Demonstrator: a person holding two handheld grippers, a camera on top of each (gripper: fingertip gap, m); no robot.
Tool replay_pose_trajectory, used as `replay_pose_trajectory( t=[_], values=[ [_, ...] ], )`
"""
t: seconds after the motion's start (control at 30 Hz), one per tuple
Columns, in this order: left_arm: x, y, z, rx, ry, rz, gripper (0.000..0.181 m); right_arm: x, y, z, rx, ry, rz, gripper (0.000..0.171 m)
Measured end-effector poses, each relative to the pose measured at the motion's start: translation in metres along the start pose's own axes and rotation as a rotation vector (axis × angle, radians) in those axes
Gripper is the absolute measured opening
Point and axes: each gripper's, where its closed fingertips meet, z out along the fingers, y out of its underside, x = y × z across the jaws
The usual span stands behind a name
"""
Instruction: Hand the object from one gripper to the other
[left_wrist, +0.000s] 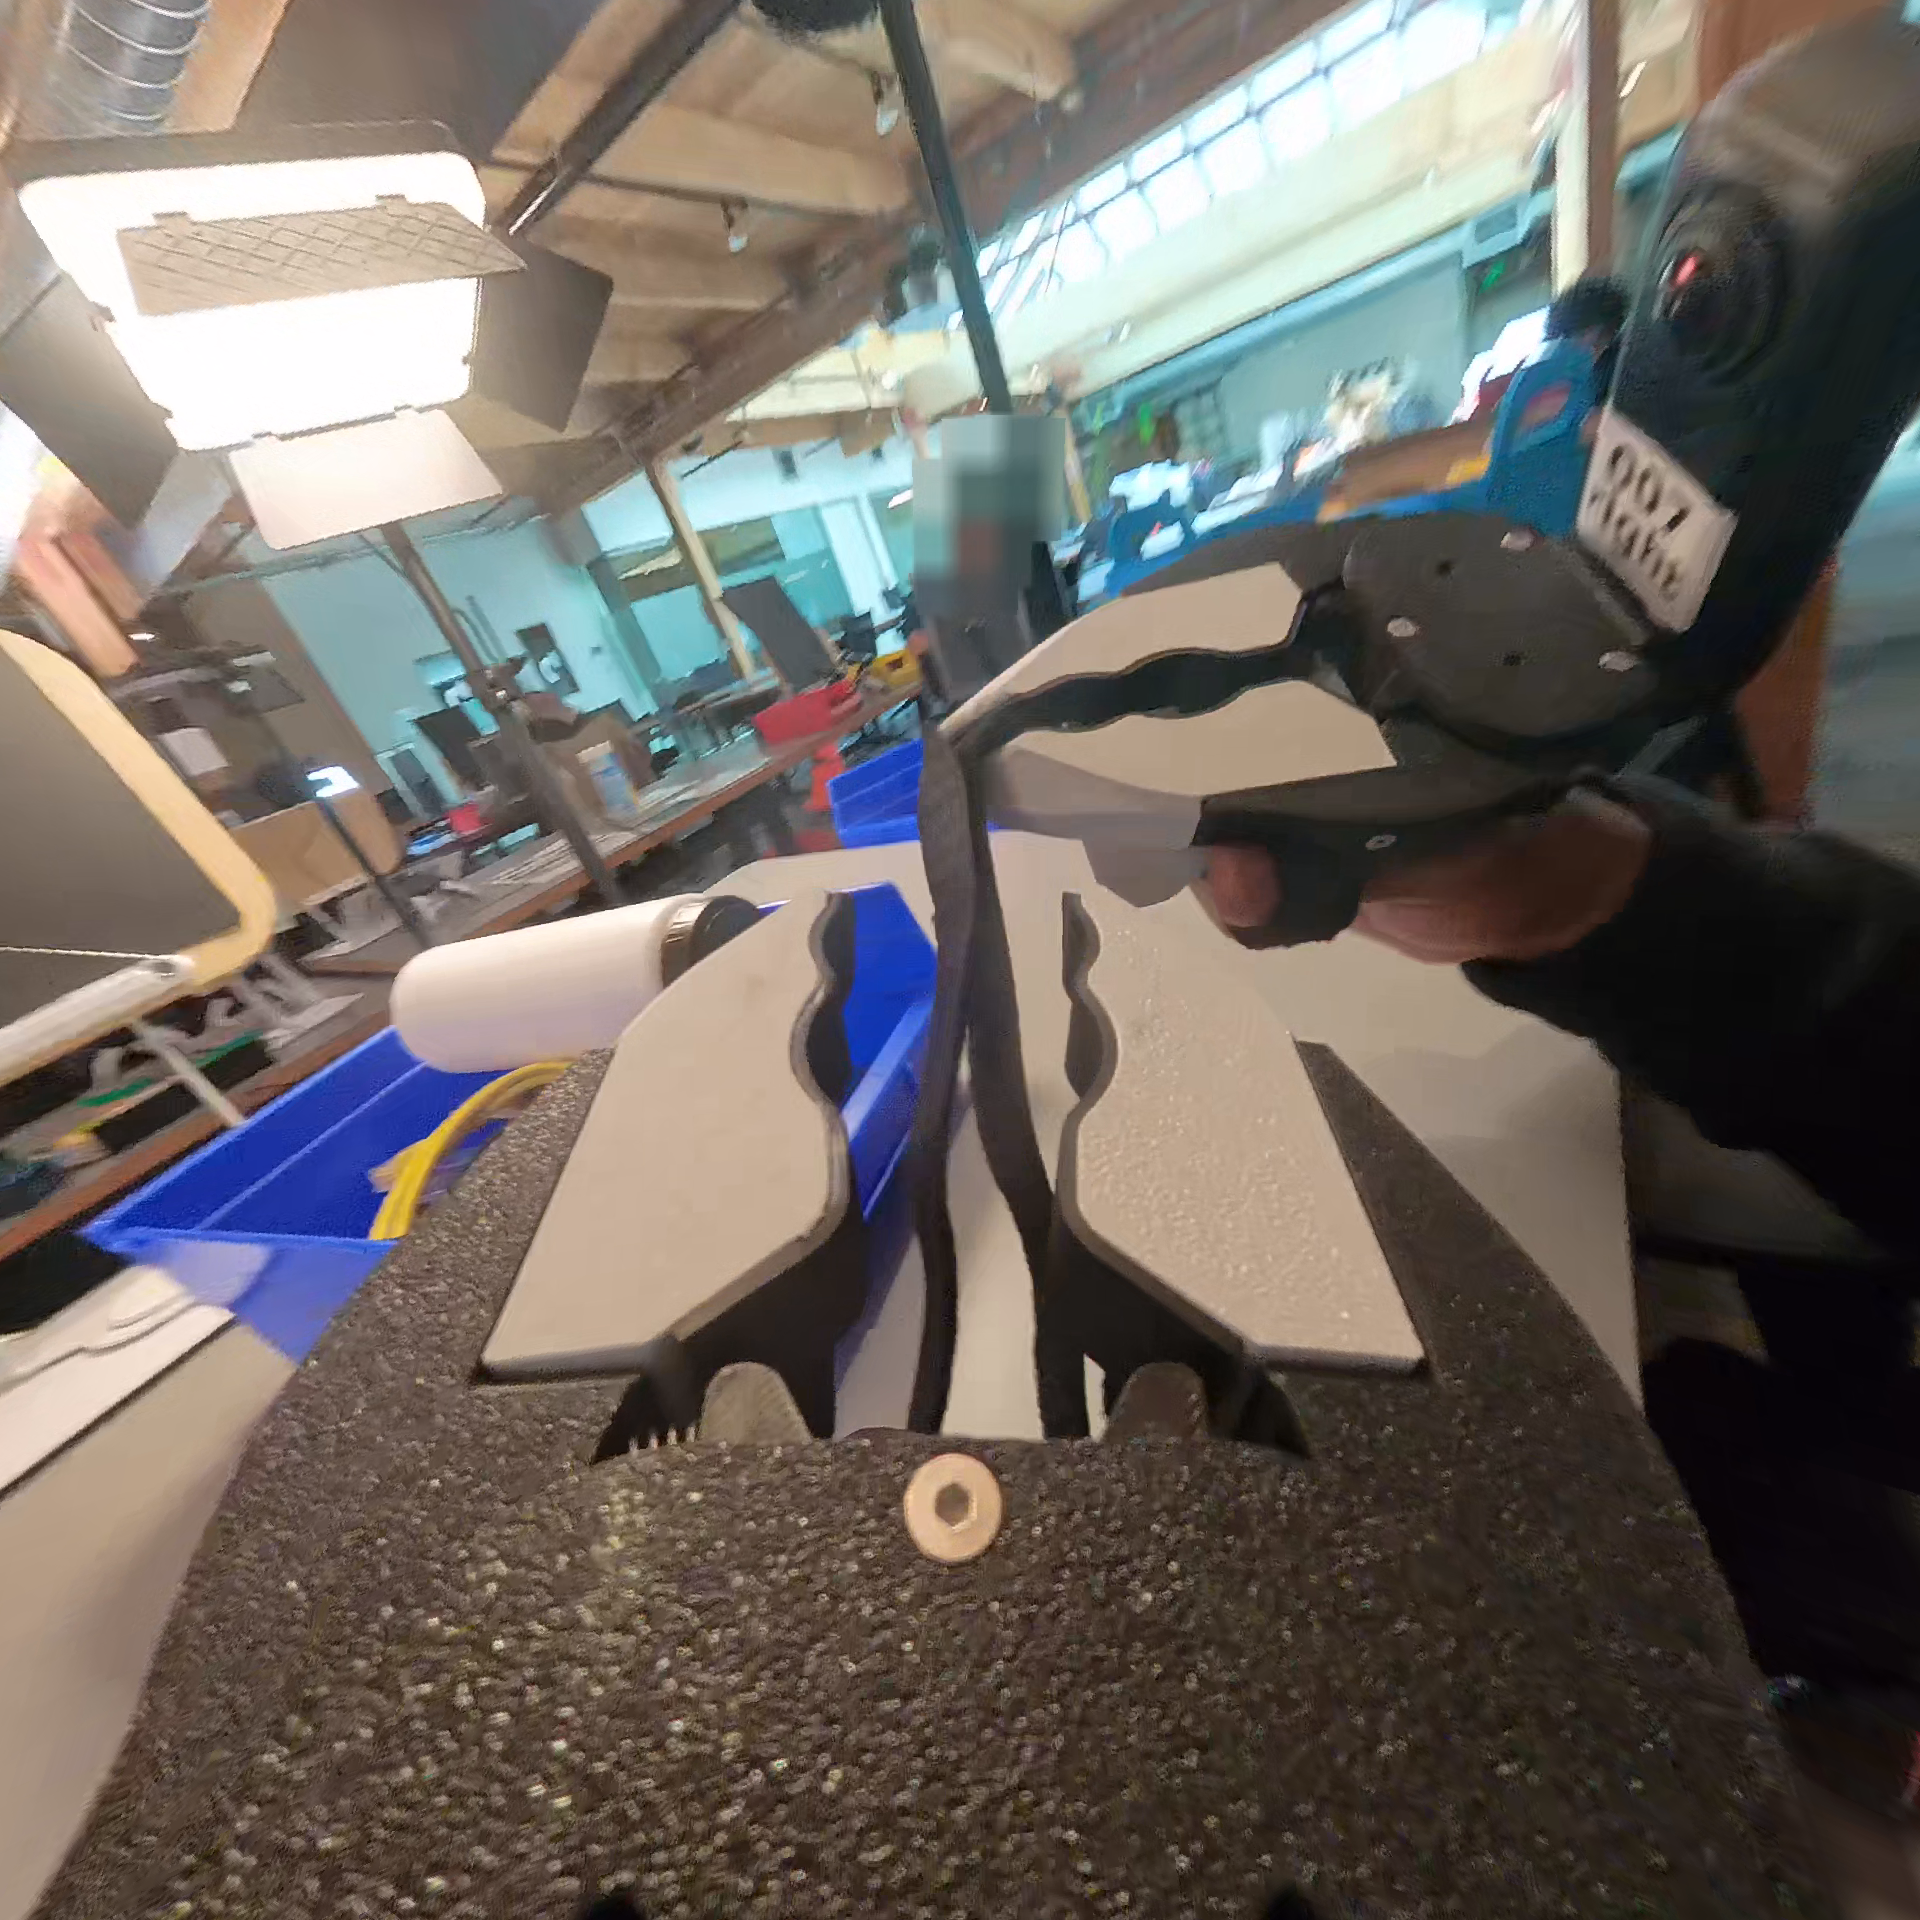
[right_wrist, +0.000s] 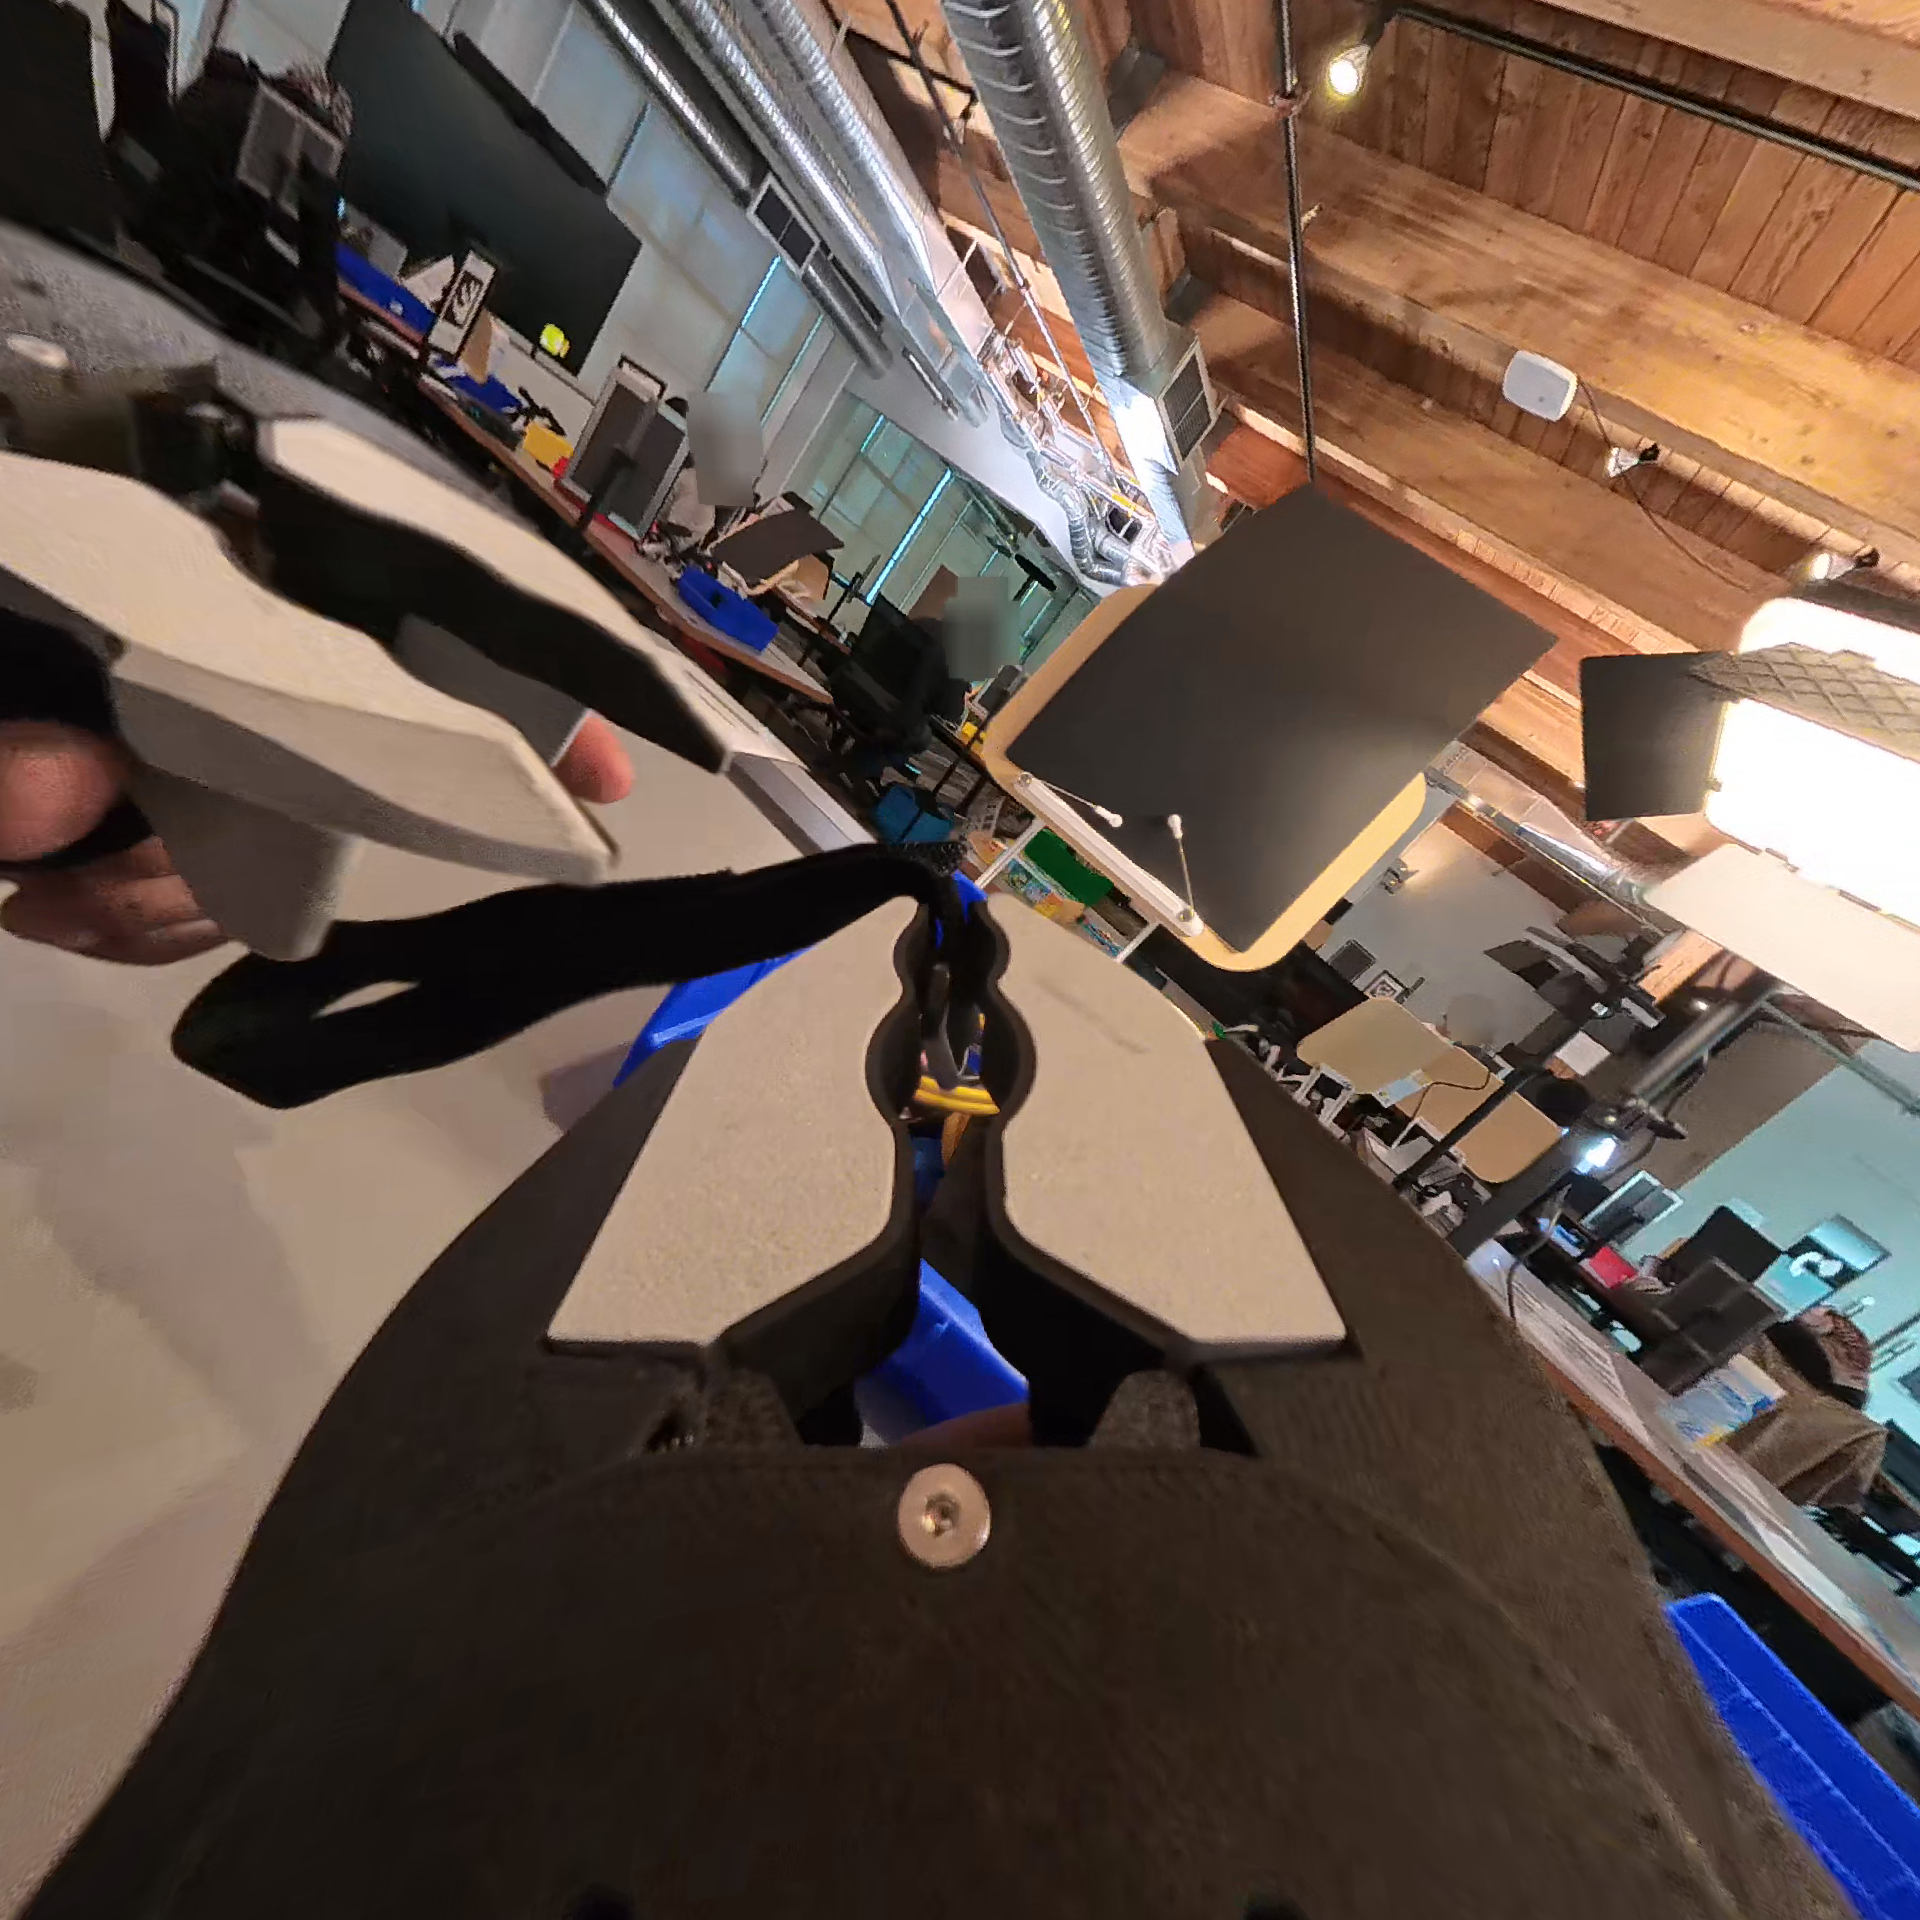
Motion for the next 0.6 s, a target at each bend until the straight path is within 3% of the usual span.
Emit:
replay_pose_trajectory(
  t=[0.1,0.27,0.47,0.6],
  values=[
    [-0.002,0.009,0.003,-0.148,-0.101,0.139,0.039,-0.016,-0.001,0.006,-0.043,-0.018,-0.049,0.006],
    [-0.006,0.005,-0.001,-0.188,-0.194,0.296,0.028,-0.034,-0.006,0.007,-0.081,-0.023,-0.165,0.006],
    [-0.003,0.004,-0.005,-0.214,-0.172,0.411,0.022,-0.042,-0.012,0.002,-0.057,-0.084,-0.177,0.006],
    [0.002,0.009,-0.006,-0.255,-0.124,0.464,0.031,-0.048,-0.012,-0.003,-0.036,-0.161,-0.190,0.006]
  ],
)
